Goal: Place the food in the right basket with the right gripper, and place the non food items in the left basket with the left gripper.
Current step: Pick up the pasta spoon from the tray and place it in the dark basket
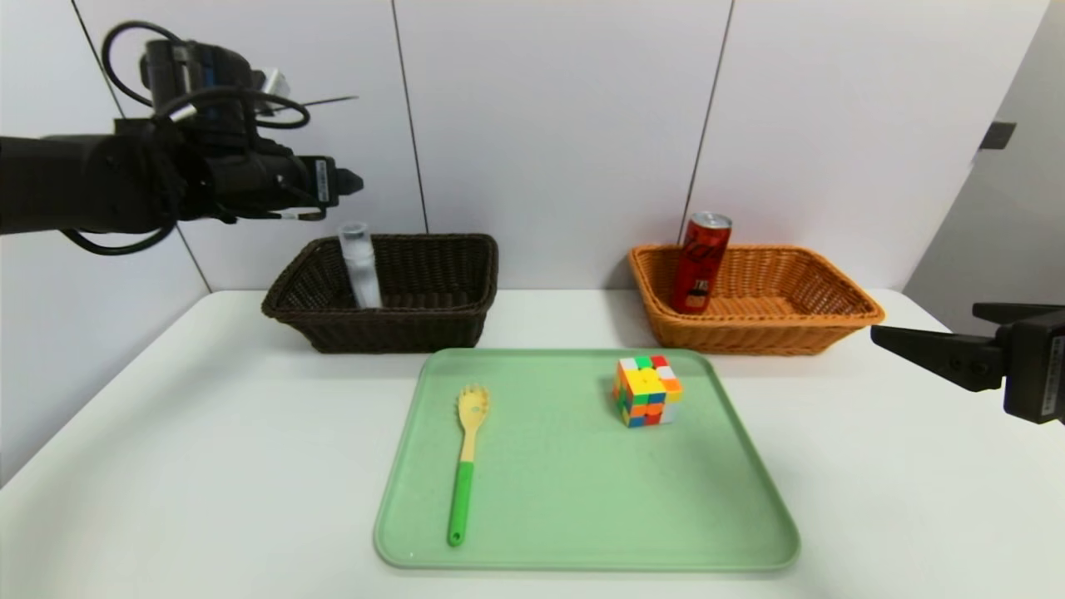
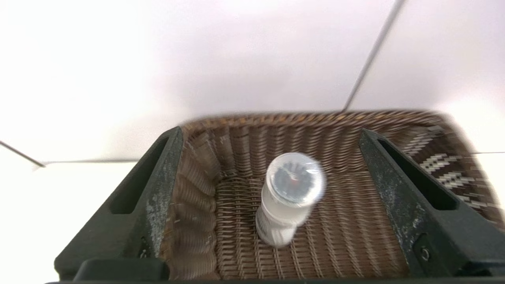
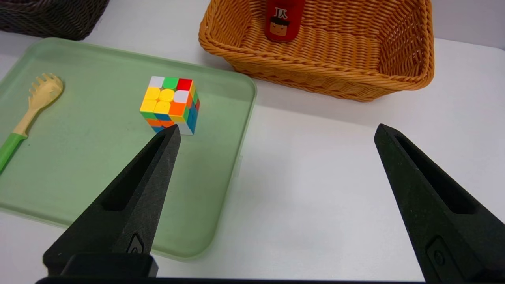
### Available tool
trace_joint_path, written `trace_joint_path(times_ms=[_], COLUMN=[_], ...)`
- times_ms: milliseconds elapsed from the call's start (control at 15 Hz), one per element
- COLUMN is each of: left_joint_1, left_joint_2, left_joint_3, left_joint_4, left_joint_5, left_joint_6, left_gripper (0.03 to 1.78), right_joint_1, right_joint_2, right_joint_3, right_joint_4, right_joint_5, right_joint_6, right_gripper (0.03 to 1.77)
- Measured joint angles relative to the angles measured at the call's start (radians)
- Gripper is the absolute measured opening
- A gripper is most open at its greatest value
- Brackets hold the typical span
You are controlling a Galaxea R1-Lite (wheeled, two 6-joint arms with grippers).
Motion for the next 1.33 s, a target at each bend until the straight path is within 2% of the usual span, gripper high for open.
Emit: trace_joint_path(times_ms=[200,400,667,867,1000,1333], left_joint_1=[-0.008,-0.067,-0.228,-0.343,-0.384,-0.459], left_joint_2=[-0.127,-0.241,-0.352,-0.381,-0.384,-0.361], left_joint_3=[-0.015,-0.033,-0.034,-0.017,0.029,0.135], left_joint_4=[0.125,0.338,0.607,0.762,0.811,0.806], left_joint_5=[-0.047,-0.091,-0.076,-0.017,-0.007,-0.005], left_joint_6=[0.036,0.033,-0.019,-0.100,-0.115,-0.177], left_gripper=[1.63,1.65,1.67,1.67,1.68,1.69], right_joint_1=[0.001,0.001,0.003,0.002,-0.002,-0.016], right_joint_2=[0.000,-0.002,0.013,0.046,0.074,0.155], right_joint_3=[-0.001,-0.010,-0.045,-0.081,-0.121,-0.240], right_joint_4=[-0.004,0.000,0.007,0.020,0.077,0.243], right_joint_5=[0.001,0.001,0.001,0.001,0.001,0.006], right_joint_6=[0.000,-0.001,-0.001,-0.001,0.000,0.003], right_gripper=[1.69,1.69,1.69,1.69,1.69,1.69])
